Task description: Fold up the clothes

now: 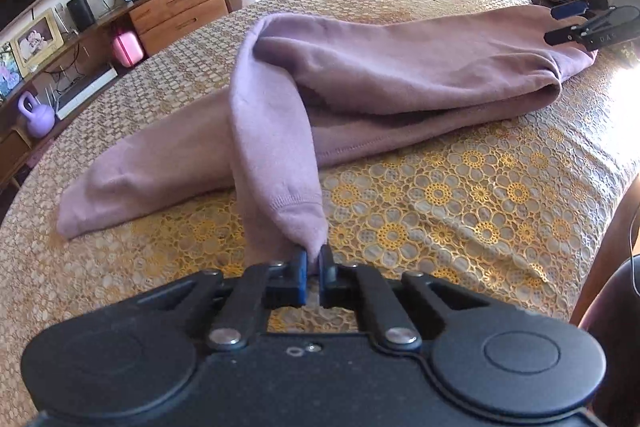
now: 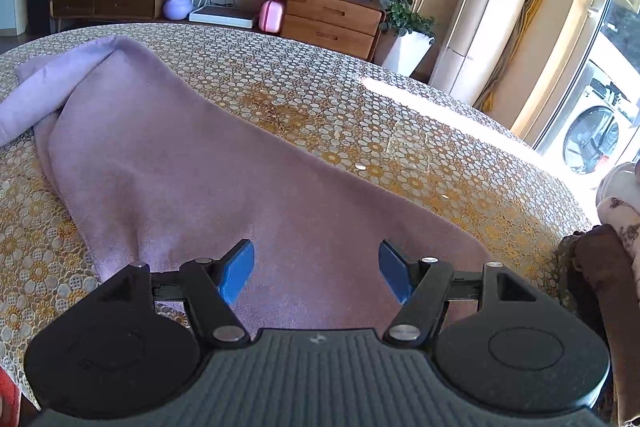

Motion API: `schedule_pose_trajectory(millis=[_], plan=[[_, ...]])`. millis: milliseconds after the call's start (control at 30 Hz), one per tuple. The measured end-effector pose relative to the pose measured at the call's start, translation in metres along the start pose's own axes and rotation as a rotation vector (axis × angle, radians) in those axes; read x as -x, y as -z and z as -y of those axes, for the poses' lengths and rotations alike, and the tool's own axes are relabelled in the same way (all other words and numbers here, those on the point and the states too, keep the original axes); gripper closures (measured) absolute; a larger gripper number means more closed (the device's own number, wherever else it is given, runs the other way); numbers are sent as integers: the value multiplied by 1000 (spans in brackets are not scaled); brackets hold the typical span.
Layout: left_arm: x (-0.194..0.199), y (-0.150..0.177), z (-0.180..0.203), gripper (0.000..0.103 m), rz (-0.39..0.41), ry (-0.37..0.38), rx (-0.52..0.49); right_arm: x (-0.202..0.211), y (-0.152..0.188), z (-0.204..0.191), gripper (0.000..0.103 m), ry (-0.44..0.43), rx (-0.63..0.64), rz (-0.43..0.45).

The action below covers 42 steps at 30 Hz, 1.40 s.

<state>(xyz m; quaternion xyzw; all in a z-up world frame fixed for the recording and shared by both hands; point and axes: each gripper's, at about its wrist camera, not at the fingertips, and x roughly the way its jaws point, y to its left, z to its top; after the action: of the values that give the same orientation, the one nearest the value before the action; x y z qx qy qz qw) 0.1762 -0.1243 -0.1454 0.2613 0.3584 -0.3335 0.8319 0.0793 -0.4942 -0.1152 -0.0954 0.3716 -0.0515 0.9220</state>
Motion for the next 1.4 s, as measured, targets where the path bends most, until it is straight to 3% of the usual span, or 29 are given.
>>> schedule_pose_trajectory(millis=[400, 533, 633, 733, 900, 1033, 1133, 1300, 1400], plan=[[56, -65, -102, 0, 99, -271, -18, -9, 6, 1, 35, 0, 34, -45], [43, -93, -126, 0, 73, -324, -33, 9, 0, -8, 35, -28, 79, 48], [18, -105, -141, 0, 25, -363, -43, 28, -12, -32, 35, -119, 165, 148], [-2, -109, -151, 0, -7, -375, -35, 35, -25, -67, 35, -228, 256, 186], [-16, -108, -153, 0, -18, -370, -38, 18, -47, -130, 57, -380, 374, 182], [-18, -104, -154, 0, -20, -364, -44, -9, -52, -163, 65, -409, 429, 133], [-20, -101, -155, 0, -24, -359, -43, -25, -53, -169, 68, -412, 437, 98], [-24, -94, -158, 0, -31, -351, -36, -35, -59, -167, 88, -418, 373, 52], [-20, -95, -159, 0, -25, -346, -41, -27, -63, -159, 92, -425, 321, 67]])
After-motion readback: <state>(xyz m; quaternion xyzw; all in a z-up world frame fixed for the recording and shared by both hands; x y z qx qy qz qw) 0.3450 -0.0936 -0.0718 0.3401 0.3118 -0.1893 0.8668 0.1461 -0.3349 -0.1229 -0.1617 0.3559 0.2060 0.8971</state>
